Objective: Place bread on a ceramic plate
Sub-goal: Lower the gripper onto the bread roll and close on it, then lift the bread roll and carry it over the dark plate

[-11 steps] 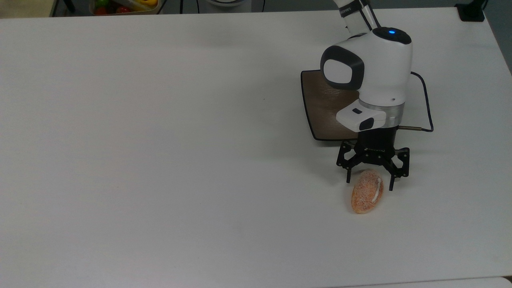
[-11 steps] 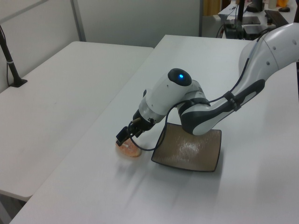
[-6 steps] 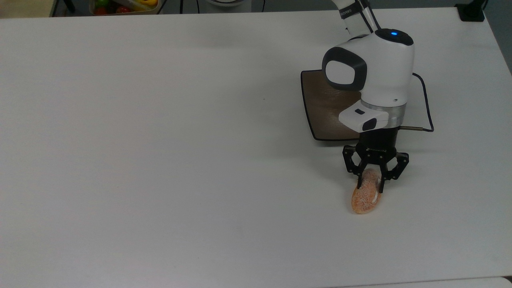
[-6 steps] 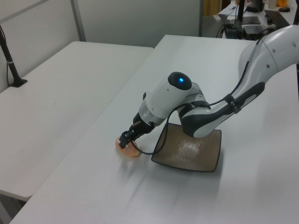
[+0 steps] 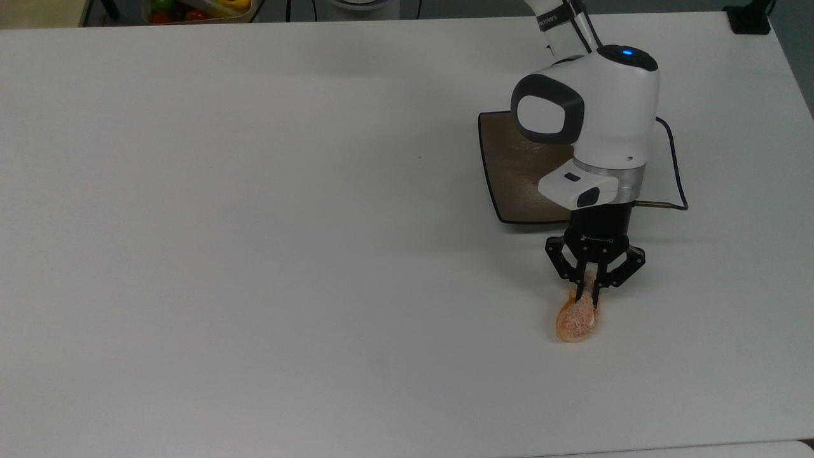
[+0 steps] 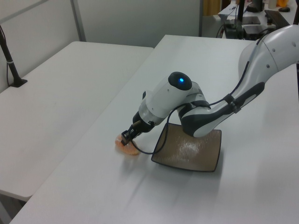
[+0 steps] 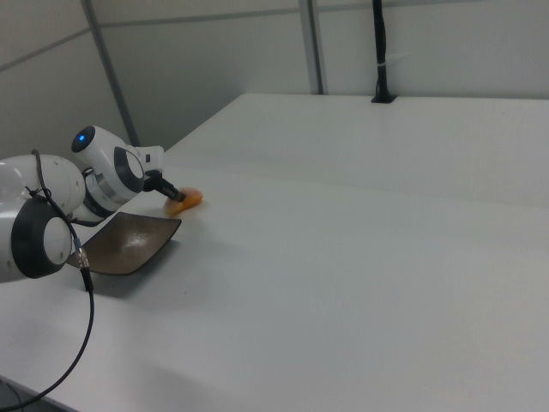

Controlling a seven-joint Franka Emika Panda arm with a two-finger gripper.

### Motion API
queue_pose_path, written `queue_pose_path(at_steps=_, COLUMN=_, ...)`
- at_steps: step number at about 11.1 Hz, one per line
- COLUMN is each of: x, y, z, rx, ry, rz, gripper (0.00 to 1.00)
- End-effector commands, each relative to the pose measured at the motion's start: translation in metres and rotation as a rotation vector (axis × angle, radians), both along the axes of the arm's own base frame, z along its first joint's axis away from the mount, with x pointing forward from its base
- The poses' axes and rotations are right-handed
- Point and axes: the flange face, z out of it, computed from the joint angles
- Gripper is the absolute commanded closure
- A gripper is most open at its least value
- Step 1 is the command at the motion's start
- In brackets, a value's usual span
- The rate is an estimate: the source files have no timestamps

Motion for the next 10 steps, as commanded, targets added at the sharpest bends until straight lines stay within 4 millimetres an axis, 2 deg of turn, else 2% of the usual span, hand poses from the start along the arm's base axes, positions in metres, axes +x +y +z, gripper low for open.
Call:
queue_pose_path(at_steps=1, x=-0.005, y=-0.018, z=0.046, rx=0.018, ry=-0.035, rz=-0.014, gripper=0.86)
queue_pose_path(at_steps=3, x=-0.015, y=-0.024, z=0.075, rx=0.031, ry=-0.043, rz=-0.014, gripper=0.85)
queue_pose_path(at_steps=4, x=-0.019, y=-0.038, z=0.088, rx=0.03, ry=-0.041, rz=-0.025, gripper=0.85)
queue_pose_path(at_steps=6, x=-0.041, y=-0.044, z=0.117, rx=0.046, ry=-0.038, rz=-0.018, gripper=0.85)
queue_pose_path(at_steps=7, x=-0.056, y=-0.044, z=0.127, rx=0.047, ry=-0.028, rz=-0.005, gripper=0.85)
queue_pose_path(at_steps=10, x=-0.1, y=-0.045, z=0.135, rx=0.03, ry=0.008, rz=0.038, gripper=0.85)
